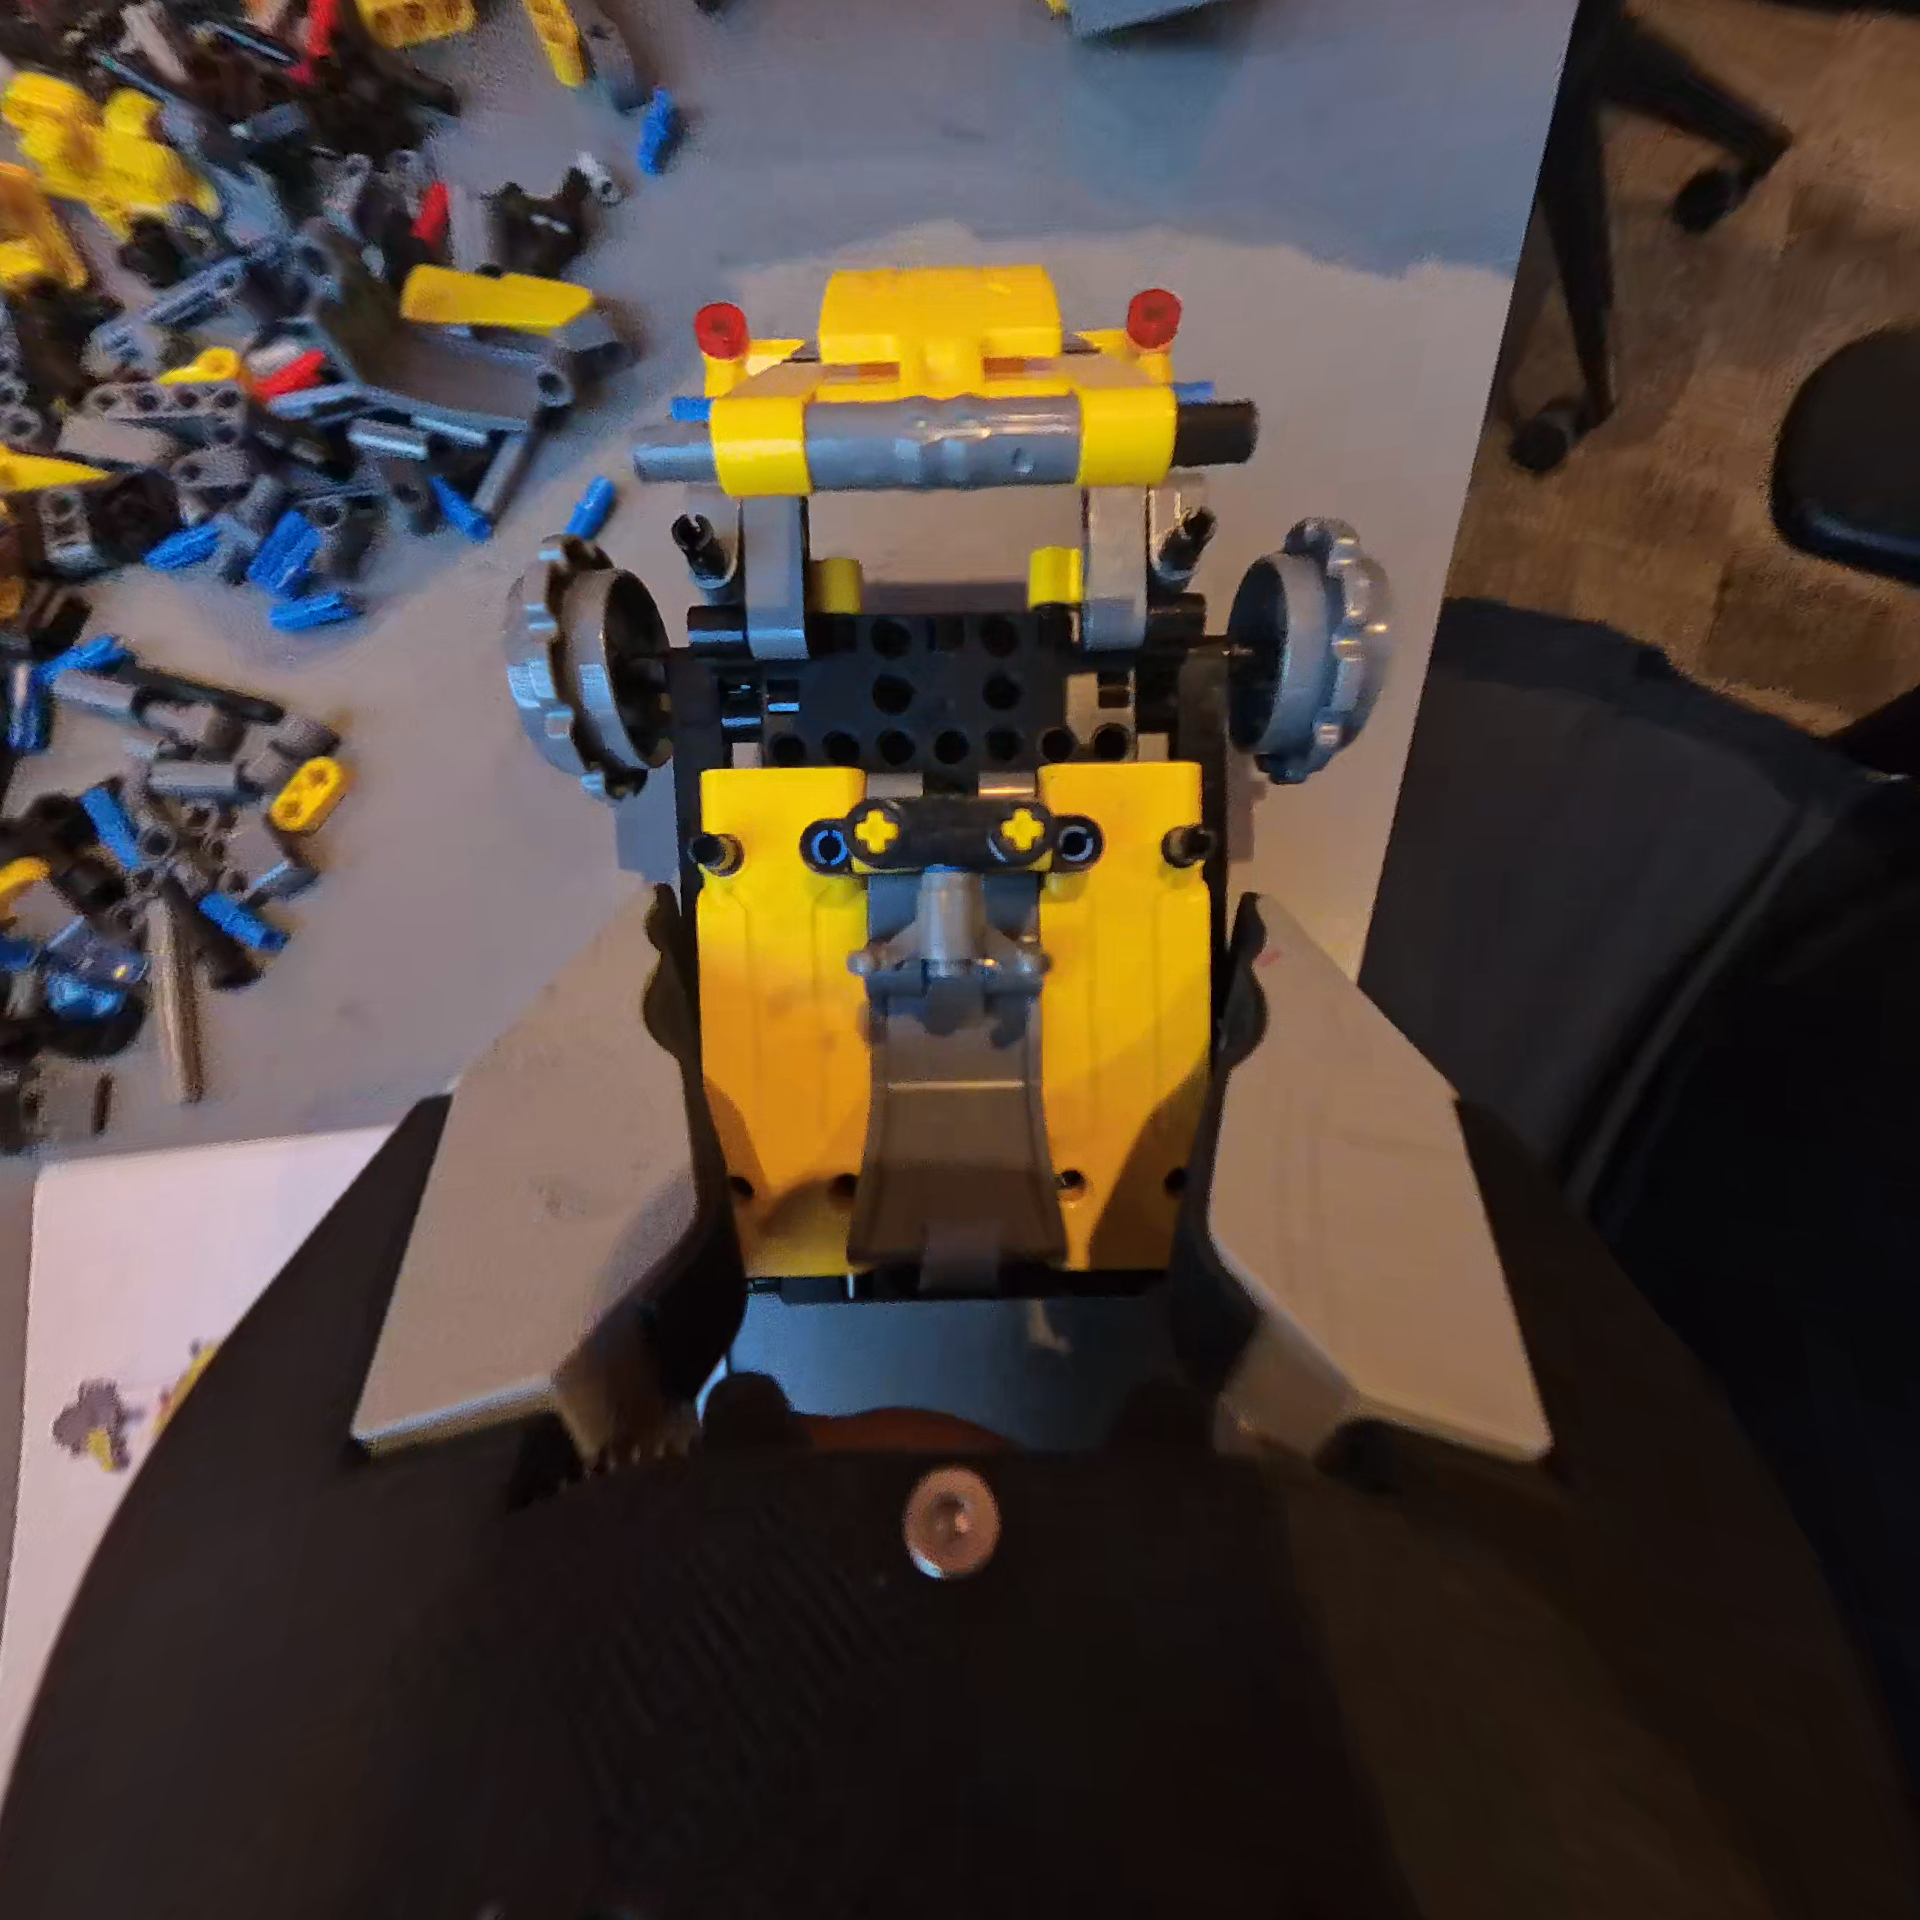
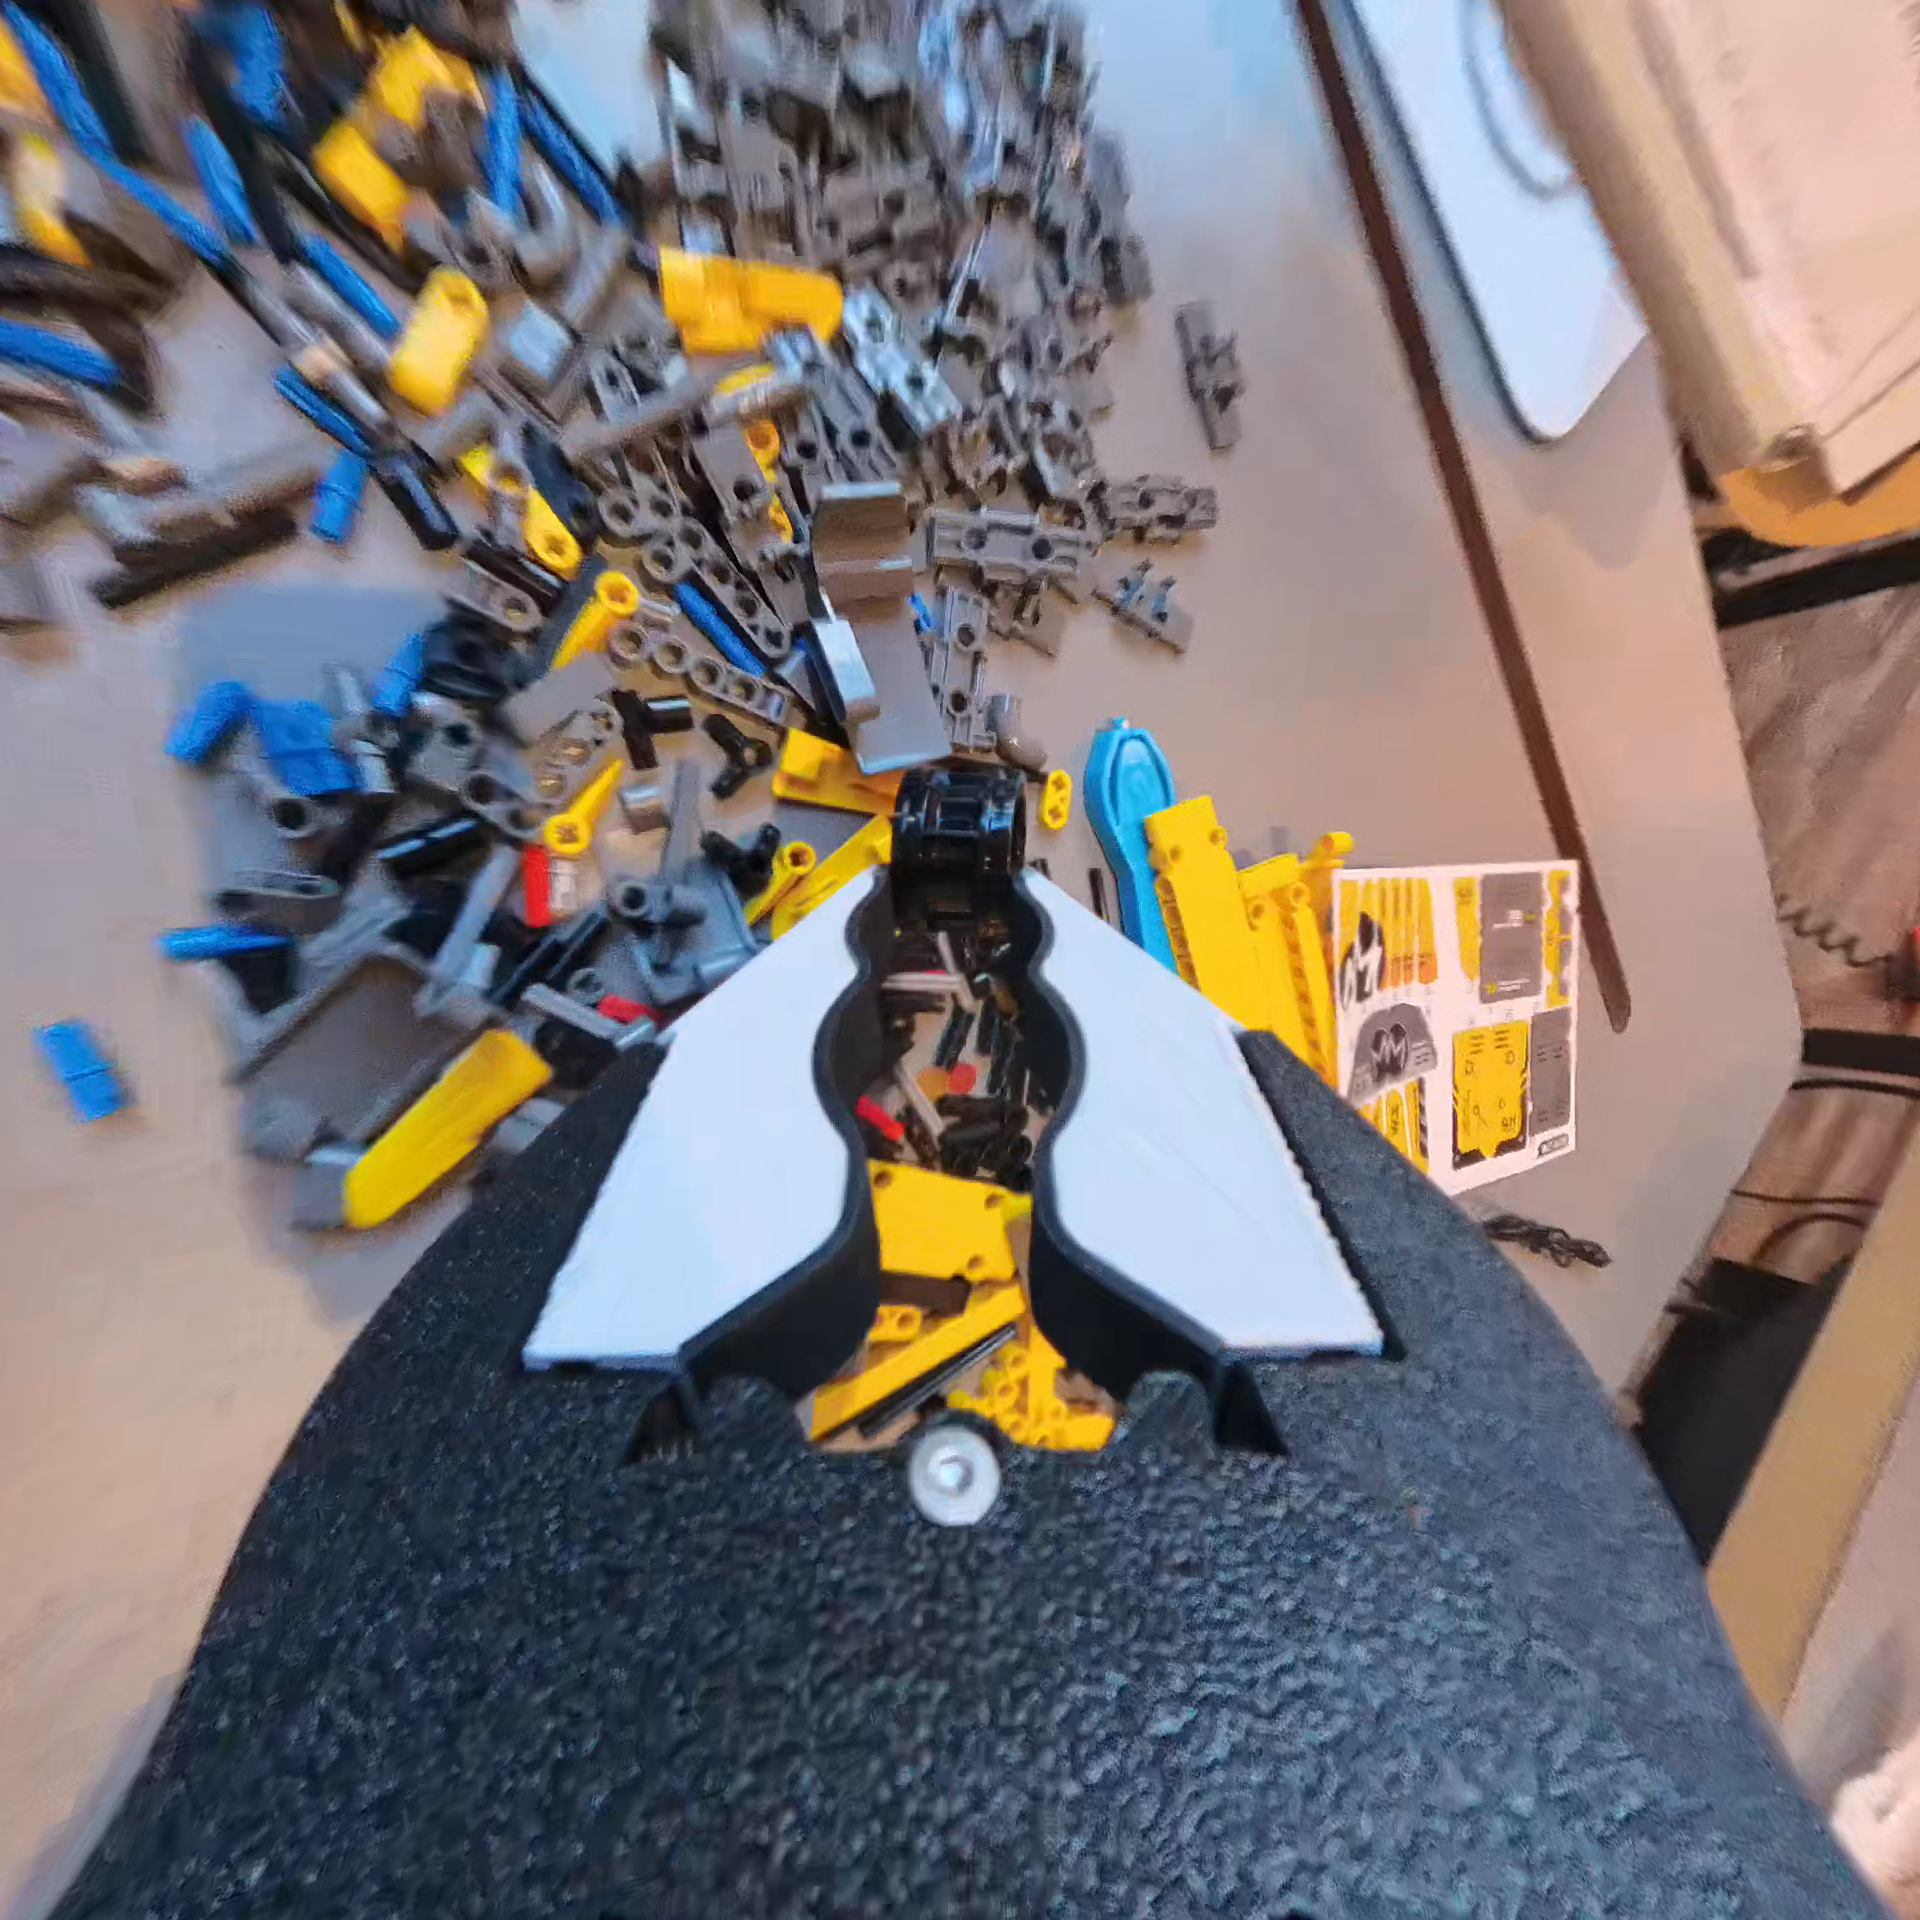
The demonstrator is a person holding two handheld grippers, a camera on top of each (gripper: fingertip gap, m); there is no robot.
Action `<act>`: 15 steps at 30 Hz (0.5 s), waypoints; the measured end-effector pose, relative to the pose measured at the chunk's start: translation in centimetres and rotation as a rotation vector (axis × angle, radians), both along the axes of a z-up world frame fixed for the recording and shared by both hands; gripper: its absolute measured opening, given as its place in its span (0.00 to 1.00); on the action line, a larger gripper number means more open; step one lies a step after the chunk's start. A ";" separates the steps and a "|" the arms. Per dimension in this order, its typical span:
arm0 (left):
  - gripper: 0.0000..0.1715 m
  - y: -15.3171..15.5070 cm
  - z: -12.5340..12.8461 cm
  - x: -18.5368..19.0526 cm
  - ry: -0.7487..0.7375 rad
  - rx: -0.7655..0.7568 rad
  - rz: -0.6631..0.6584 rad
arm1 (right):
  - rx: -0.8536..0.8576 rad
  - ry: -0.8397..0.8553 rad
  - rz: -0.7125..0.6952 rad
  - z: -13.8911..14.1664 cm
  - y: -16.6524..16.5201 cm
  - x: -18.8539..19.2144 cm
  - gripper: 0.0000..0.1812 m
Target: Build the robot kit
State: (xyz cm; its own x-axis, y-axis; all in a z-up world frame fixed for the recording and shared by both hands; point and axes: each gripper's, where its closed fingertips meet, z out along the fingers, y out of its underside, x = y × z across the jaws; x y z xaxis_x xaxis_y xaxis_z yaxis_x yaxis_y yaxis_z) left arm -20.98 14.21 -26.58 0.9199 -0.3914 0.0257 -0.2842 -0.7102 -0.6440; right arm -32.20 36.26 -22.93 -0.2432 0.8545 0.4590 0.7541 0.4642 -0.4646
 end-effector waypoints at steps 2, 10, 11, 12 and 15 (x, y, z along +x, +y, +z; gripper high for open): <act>0.59 0.8 -0.5 0.4 0.054 -0.013 -0.026 | 0.058 -0.079 0.003 -2.0 0.7 -0.7 0.12; 0.59 3.5 -0.7 0.9 0.060 -0.044 -0.076 | -0.001 -0.046 -0.002 1.0 1.5 3.2 0.23; 0.59 3.6 -0.8 1.0 0.055 -0.057 -0.082 | -0.033 -0.013 -0.017 2.3 1.9 4.9 0.23; 0.59 3.7 -0.8 0.9 0.057 -0.057 -0.089 | -0.070 0.022 -0.039 3.6 2.4 6.8 0.23; 0.59 4.0 -0.9 0.9 0.058 -0.059 -0.106 | -0.209 0.119 -0.143 5.7 4.4 13.6 0.20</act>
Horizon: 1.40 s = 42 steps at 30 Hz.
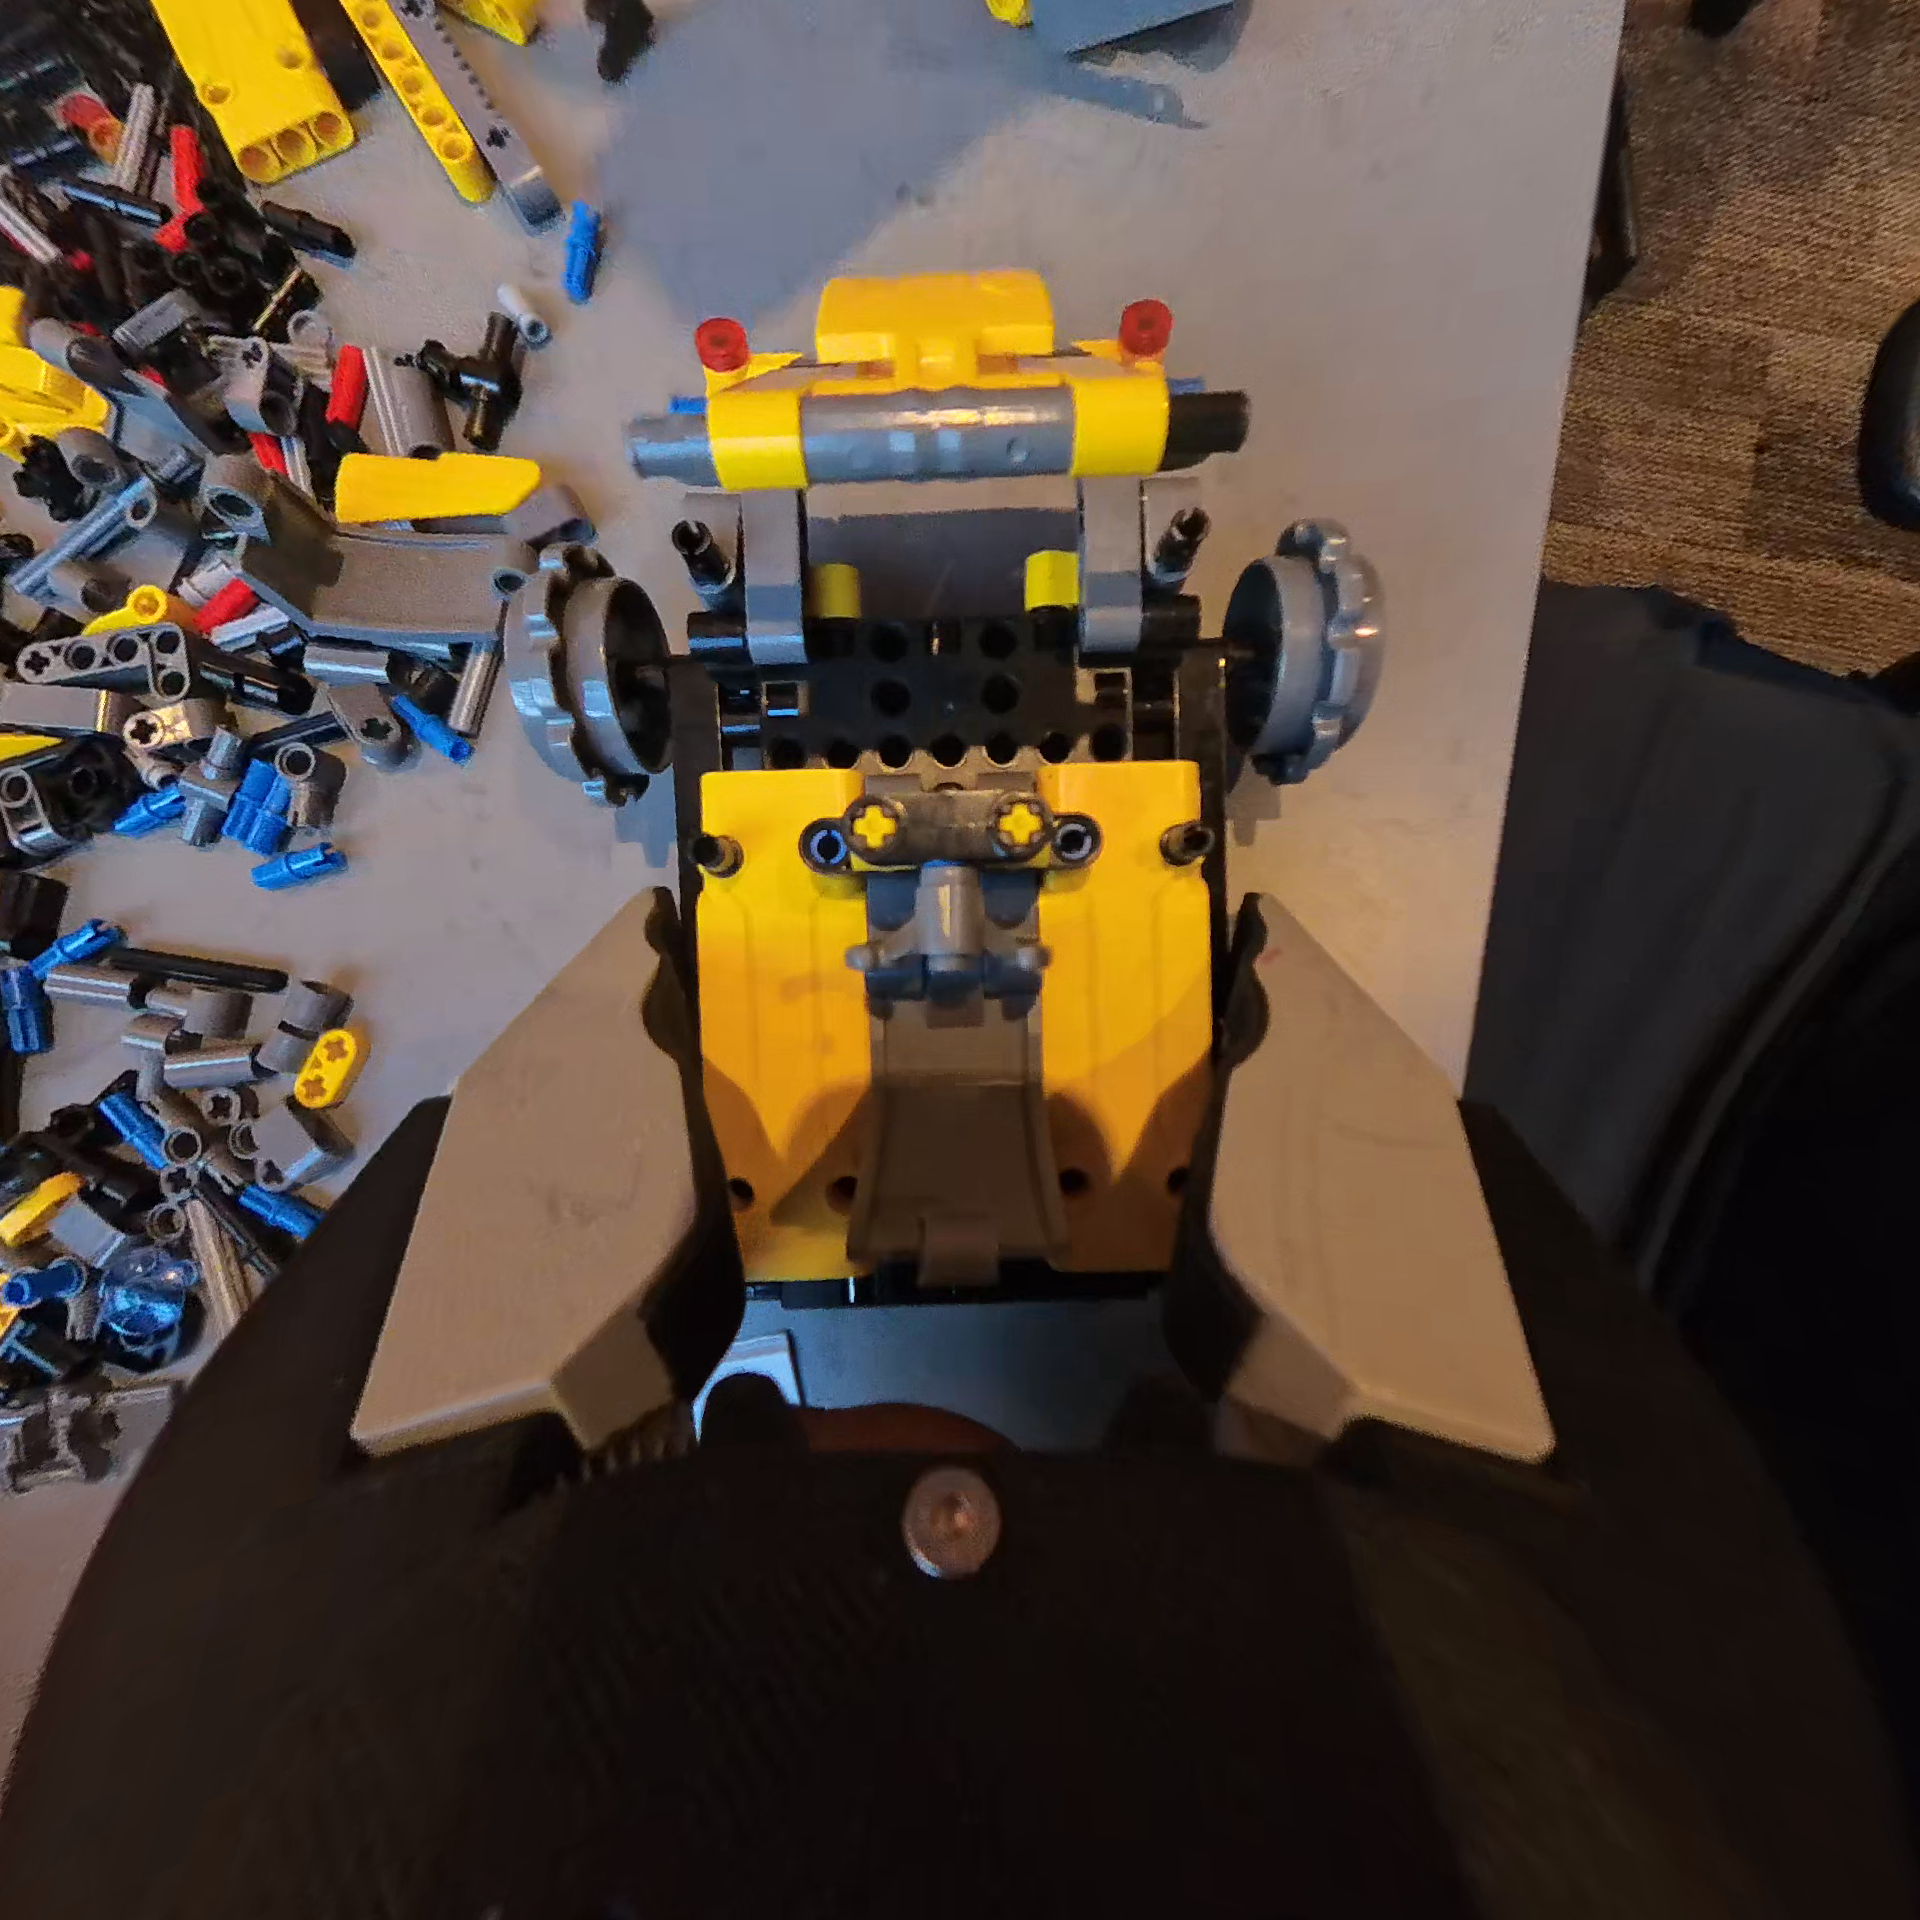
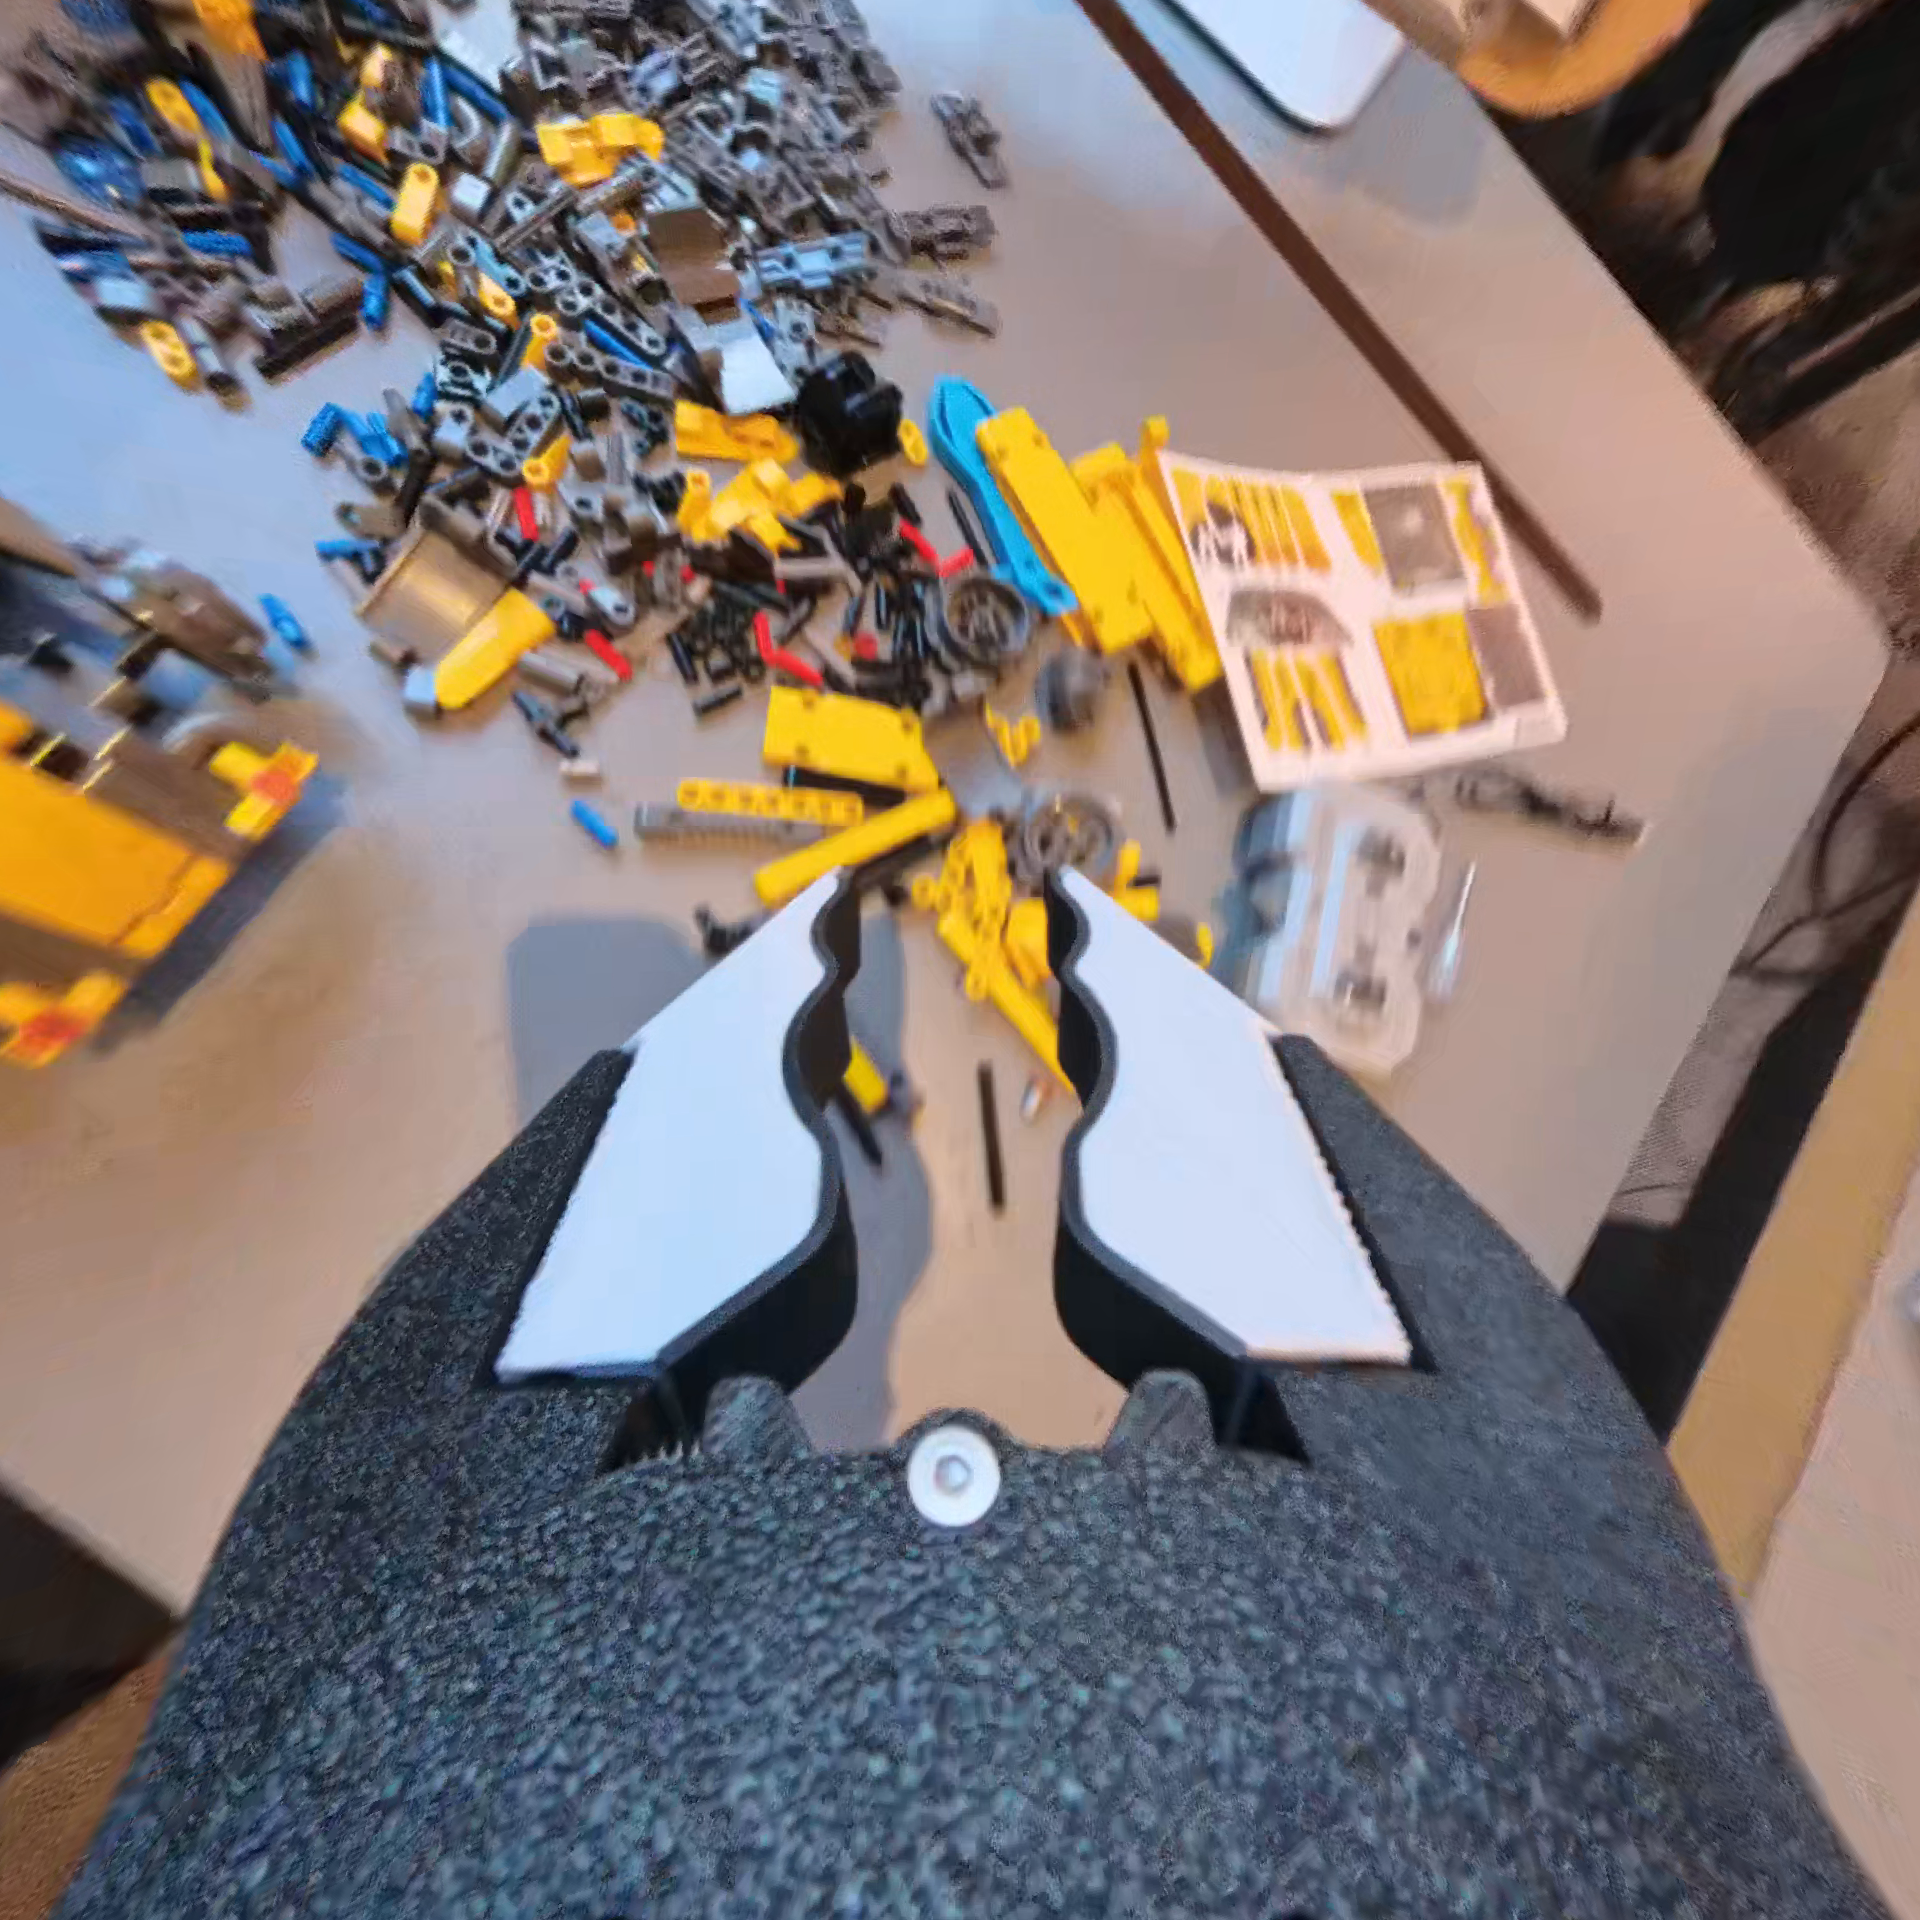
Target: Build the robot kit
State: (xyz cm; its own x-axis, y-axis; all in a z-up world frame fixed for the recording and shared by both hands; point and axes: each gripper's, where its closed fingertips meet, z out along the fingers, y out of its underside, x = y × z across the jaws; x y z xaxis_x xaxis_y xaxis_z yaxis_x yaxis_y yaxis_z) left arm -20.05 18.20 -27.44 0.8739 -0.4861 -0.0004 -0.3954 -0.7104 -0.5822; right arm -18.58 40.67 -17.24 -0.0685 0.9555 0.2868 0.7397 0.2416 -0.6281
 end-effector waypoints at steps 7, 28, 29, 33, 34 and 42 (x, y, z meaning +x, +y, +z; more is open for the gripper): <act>0.59 -0.1 -0.1 -0.1 0.007 -0.018 -0.009 | -0.253 0.129 -0.088 -4.6 -0.8 9.2 0.14; 0.59 -1.7 0.3 -1.4 -0.023 0.029 0.047 | -0.363 0.007 -0.041 -9.9 -0.8 9.0 0.11; 0.59 -1.5 0.4 -1.4 -0.031 0.035 0.052 | -0.355 -0.010 -0.040 -10.3 -0.7 8.9 0.10; 0.59 -1.0 0.3 -1.6 -0.025 0.044 0.084 | -0.364 -0.039 -0.012 -10.7 -1.0 8.4 0.03; 0.59 -1.1 0.3 -1.6 -0.025 0.042 0.083 | -0.361 -0.048 -0.014 -10.7 -0.9 8.5 0.03; 0.60 -0.4 0.5 -1.0 -0.055 0.027 0.087 | -0.344 -0.054 -0.082 -10.7 -0.2 10.7 0.12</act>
